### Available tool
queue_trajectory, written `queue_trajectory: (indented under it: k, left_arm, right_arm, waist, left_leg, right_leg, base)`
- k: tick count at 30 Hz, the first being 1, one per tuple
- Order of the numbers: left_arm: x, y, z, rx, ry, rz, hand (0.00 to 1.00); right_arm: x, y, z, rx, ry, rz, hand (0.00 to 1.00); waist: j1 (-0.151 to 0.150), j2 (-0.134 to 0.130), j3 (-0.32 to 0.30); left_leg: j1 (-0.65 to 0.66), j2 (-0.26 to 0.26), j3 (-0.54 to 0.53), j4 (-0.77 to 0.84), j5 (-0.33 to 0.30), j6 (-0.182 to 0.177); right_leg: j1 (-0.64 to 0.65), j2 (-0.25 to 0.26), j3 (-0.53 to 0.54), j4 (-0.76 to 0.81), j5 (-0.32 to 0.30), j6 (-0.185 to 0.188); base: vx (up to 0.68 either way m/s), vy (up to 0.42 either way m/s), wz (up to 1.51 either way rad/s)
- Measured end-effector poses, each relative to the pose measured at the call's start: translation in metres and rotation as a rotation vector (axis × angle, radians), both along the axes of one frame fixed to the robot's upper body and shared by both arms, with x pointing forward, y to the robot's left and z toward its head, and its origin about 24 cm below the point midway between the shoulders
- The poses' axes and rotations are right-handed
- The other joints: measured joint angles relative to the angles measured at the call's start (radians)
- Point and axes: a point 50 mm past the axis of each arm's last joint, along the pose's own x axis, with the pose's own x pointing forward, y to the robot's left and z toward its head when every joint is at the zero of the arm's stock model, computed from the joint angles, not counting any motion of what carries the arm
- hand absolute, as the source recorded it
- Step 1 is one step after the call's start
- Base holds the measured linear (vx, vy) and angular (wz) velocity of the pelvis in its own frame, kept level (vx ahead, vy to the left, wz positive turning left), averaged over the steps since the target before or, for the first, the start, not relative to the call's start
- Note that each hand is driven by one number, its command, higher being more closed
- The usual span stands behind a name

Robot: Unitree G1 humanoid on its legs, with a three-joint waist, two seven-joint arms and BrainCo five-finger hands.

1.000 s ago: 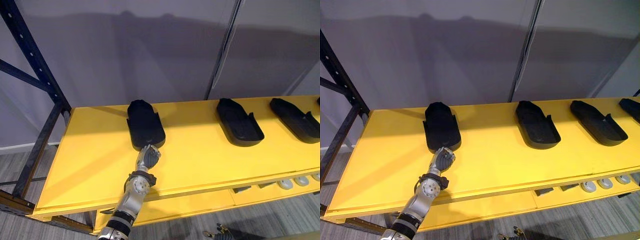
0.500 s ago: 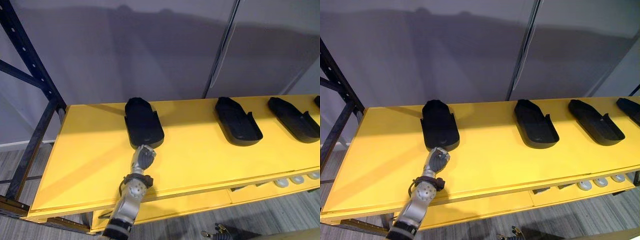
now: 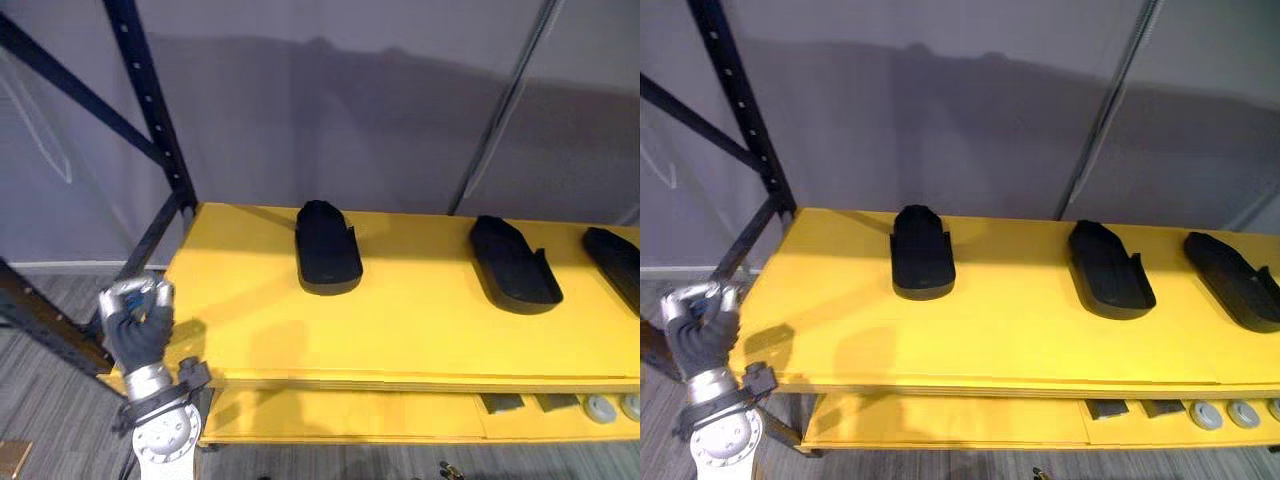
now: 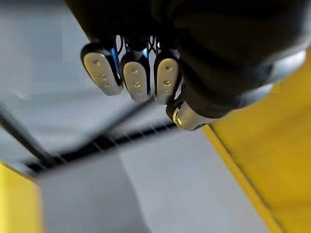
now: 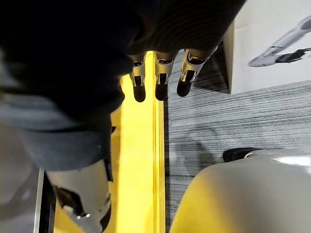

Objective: Walk over and take plastic housings, then place them on the shelf

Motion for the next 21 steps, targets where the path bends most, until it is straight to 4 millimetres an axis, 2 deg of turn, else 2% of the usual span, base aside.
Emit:
queue_trajectory:
  k: [3, 4, 6, 7, 8, 10, 12, 14, 16, 21]
  left_arm:
    - [-0.011, 0.014, -0.026, -0.063, 0.122, 0.077, 1.0]
    - [-0.014, 0.02, -0.046, -0.103, 0.207, 0.112, 1.0]
    - [-0.02, 0.029, -0.071, -0.145, 0.317, 0.16, 1.0]
    - [-0.029, 0.037, -0.1, -0.203, 0.445, 0.215, 1.0]
    - [-0.033, 0.039, -0.111, -0.228, 0.496, 0.233, 0.0]
    - [-0.051, 0.04, -0.154, -0.32, 0.706, 0.263, 0.0]
    - [-0.062, 0.034, -0.179, -0.397, 0.819, 0.258, 0.0]
    - [-0.073, 0.021, -0.207, -0.501, 0.946, 0.193, 0.0]
    - [-0.074, 0.012, -0.216, -0.541, 0.993, 0.143, 0.0]
    - [-0.07, 0.003, -0.227, -0.575, 1.03, 0.078, 0.0]
  right_arm:
    - [0.003, -0.001, 0.001, -0.003, -0.009, 0.003, 0.0]
    - [0.005, -0.001, 0.002, -0.005, -0.015, 0.011, 0.0]
    - [0.008, 0.0, 0.003, -0.003, -0.026, 0.014, 0.0]
    - [0.011, 0.001, 0.004, -0.002, -0.037, 0.021, 0.0]
    - [0.012, 0.002, 0.004, 0.0, -0.04, 0.022, 0.0]
    - [0.015, 0.006, 0.005, 0.007, -0.051, 0.023, 0.0]
    - [0.018, 0.008, 0.006, 0.01, -0.064, 0.033, 0.0]
    - [0.022, 0.02, 0.006, 0.041, -0.071, 0.037, 0.0]
    - [0.025, 0.032, 0.006, 0.071, -0.076, 0.041, 0.0]
    - [0.029, 0.03, 0.006, 0.068, -0.085, 0.027, 0.0]
  waist:
    - [0.013, 0.006, -0.004]
    - [0.027, 0.006, -0.005]
    - [0.028, 0.005, -0.006]
    - [0.026, 0.003, -0.007]
    - [0.026, 0.002, -0.008]
    - [0.026, -0.002, -0.01]
    - [0.025, -0.002, -0.01]
    - [0.027, -0.002, -0.01]
    - [0.027, 0.0, -0.009]
    - [0.025, 0.004, -0.007]
  left_leg:
    - [-0.006, 0.003, 0.001, 0.0, 0.021, 0.008]
    - [-0.006, 0.002, 0.004, 0.001, 0.021, 0.008]
    - [-0.006, -0.002, 0.005, 0.001, 0.021, 0.008]
    - [-0.004, -0.003, 0.009, 0.002, 0.021, 0.008]
    - [-0.003, -0.005, 0.009, 0.002, 0.024, 0.007]
    - [-0.001, -0.011, 0.009, 0.005, 0.033, 0.006]
    - [0.001, -0.017, 0.009, 0.005, 0.033, 0.005]
    - [0.007, -0.02, 0.011, 0.005, 0.03, 0.003]
    - [0.008, -0.02, 0.011, 0.004, 0.029, 0.001]
    - [0.02, -0.019, 0.025, 0.001, 0.022, 0.0]
  right_leg:
    - [0.0, 0.001, -0.012, 0.006, -0.002, -0.001]
    - [0.001, -0.001, -0.012, 0.005, -0.002, -0.001]
    - [0.001, -0.004, -0.012, 0.005, -0.001, -0.002]
    - [0.001, -0.008, -0.011, 0.006, -0.001, -0.001]
    - [0.001, -0.009, -0.01, 0.005, -0.002, 0.0]
    - [0.005, -0.016, -0.011, 0.006, -0.007, 0.003]
    - [0.009, -0.022, -0.012, 0.006, -0.01, 0.006]
    - [0.016, -0.026, -0.012, 0.004, -0.013, 0.007]
    - [0.016, -0.026, -0.012, 0.005, -0.017, 0.005]
    - [0.018, -0.026, -0.002, 0.006, -0.023, 0.003]
  base:
    - [-0.02, -0.014, 0.18]
    - [0.0, 0.0, 0.0]
    - [0.0, 0.0, 0.0]
    - [0.01, 0.016, -0.05]
    - [0.03, 0.021, -0.04]
    - [0.04, 0.016, 0.0]
    - [0.04, 0.018, 0.02]
    - [0.02, 0.01, 0.01]
    - [0.0, 0.0, 0.0]
    - [-0.01, 0.001, -0.07]
